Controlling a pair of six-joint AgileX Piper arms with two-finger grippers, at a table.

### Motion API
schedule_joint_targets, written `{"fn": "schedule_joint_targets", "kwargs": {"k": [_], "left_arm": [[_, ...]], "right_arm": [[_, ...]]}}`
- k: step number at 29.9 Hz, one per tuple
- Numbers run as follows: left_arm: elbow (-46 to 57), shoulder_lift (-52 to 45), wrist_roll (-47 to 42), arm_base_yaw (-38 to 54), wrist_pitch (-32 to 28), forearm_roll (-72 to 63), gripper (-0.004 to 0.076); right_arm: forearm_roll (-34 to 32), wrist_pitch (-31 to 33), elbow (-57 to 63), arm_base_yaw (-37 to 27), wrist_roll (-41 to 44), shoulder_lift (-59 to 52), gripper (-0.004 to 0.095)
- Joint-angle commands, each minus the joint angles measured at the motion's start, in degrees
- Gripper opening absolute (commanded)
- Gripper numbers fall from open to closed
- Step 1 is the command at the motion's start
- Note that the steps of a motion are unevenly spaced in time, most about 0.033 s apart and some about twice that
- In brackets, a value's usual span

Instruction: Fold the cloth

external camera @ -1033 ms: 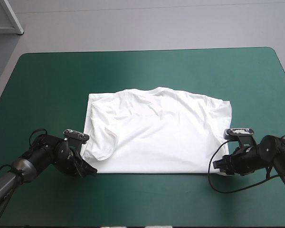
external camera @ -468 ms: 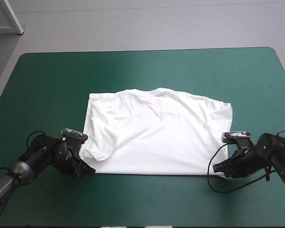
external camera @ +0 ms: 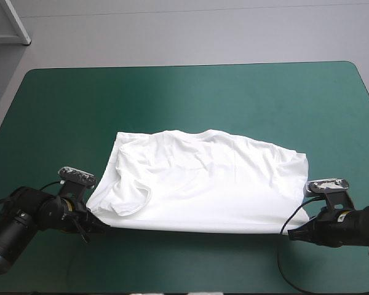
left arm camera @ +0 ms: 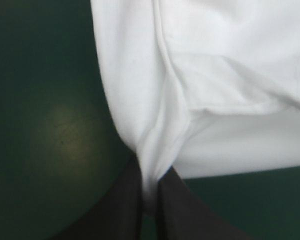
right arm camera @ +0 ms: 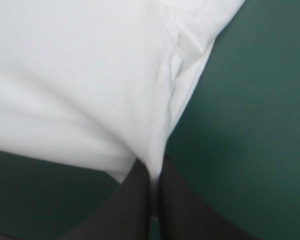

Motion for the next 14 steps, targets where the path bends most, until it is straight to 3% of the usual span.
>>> {"fn": "schedule_joint_targets", "kwargs": {"k": [1, 5, 14], "left_arm": [[-7.3, -0.9, 0.0, -0.1, -2.8, 1.4, 0.0019], [-15.0, 2.8, 0.0, -0.1, -7.3, 1.6, 0.0019], [-28.3, 19.5, 1.1, -0.1, -10.4, 2.2, 0.0019]], "right_arm": [[-1.0, -1.2, -4.5, -0.2, -0.1, -1.0, 0.0], [-1.1, -4.9, -9.8, -0.2, -0.3, -0.5, 0.0], [-1.0, -15.8, -17.8, -0.2, -1.6, 9.6, 0.0]]}}
